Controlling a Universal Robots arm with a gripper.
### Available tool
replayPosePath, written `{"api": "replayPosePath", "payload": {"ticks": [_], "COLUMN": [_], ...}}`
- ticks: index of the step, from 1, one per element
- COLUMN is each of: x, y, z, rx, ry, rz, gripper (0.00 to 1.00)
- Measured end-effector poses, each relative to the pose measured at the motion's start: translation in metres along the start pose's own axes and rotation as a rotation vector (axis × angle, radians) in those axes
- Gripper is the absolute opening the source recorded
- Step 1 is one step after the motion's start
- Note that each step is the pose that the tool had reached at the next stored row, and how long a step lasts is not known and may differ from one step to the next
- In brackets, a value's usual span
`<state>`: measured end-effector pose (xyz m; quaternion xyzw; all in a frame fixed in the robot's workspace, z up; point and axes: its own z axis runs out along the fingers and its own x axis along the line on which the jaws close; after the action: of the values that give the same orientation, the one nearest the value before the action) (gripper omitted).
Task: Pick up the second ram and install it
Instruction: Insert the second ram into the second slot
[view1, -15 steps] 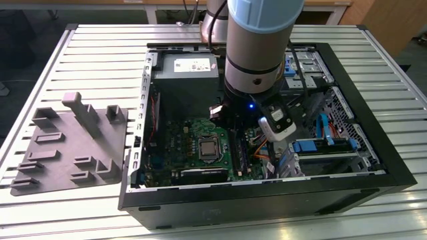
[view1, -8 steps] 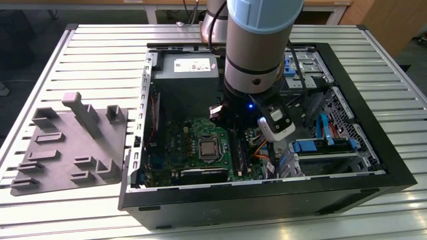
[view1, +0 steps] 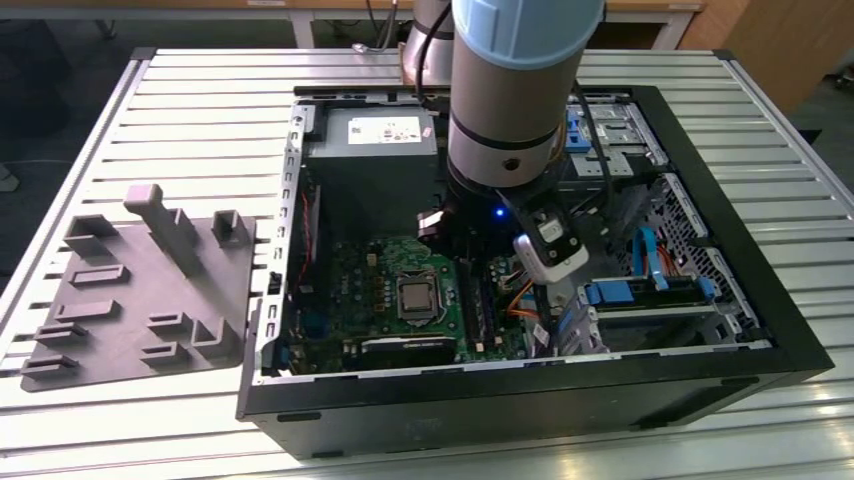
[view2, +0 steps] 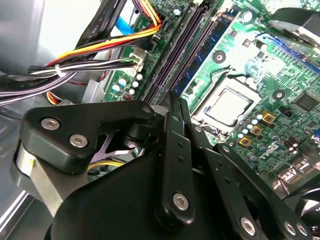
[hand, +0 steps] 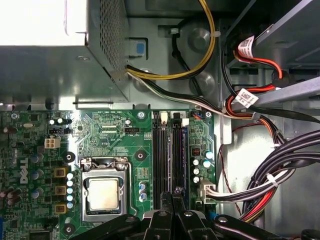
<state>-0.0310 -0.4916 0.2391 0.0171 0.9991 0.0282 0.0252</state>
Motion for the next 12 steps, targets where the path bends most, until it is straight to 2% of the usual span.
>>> {"api": "replayPosePath", "payload": {"ticks": [10, 12], "x": [0.0003, 0.0005], "y": [0.0009, 0.0007], "z": [0.0023, 0.0062], "rx": [0.0002, 0.0002], "ry": [0.0001, 0.0], "rz": [0.0, 0.0], "gripper": [0.12, 0.12]}}
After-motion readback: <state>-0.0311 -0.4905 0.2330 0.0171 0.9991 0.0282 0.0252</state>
